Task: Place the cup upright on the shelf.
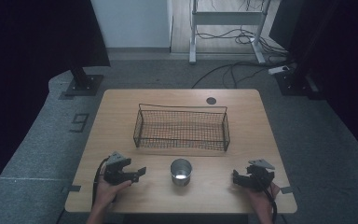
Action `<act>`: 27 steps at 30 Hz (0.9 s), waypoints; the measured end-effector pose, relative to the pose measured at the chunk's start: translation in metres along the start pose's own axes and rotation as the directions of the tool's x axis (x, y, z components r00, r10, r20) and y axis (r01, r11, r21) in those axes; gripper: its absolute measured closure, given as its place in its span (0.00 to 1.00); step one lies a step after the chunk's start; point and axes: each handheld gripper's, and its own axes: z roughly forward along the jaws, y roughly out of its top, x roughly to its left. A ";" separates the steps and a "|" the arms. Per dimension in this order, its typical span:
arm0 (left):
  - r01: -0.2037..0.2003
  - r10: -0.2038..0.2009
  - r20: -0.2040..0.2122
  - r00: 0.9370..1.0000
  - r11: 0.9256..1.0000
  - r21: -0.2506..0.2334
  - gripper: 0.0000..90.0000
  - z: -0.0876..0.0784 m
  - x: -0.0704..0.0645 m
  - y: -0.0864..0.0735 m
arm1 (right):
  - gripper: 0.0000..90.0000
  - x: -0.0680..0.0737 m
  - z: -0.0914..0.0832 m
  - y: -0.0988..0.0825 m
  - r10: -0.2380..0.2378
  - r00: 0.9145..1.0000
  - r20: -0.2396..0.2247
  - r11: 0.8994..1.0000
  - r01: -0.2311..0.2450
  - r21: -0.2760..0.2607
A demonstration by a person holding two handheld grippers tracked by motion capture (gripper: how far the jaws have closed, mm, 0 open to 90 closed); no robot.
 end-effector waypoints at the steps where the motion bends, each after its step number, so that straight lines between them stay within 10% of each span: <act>1: 0.000 0.000 0.000 1.000 1.000 0.000 0.18 0.000 0.000 0.000 | 0.00 0.000 0.000 0.000 -0.001 1.000 0.000 1.000 0.001 0.000; 27: 0.014 -0.009 0.068 0.998 0.998 -0.067 0.18 -0.016 -0.012 0.009 | 0.01 -0.002 -0.001 -0.001 -0.009 1.000 -0.008 1.000 0.009 -0.004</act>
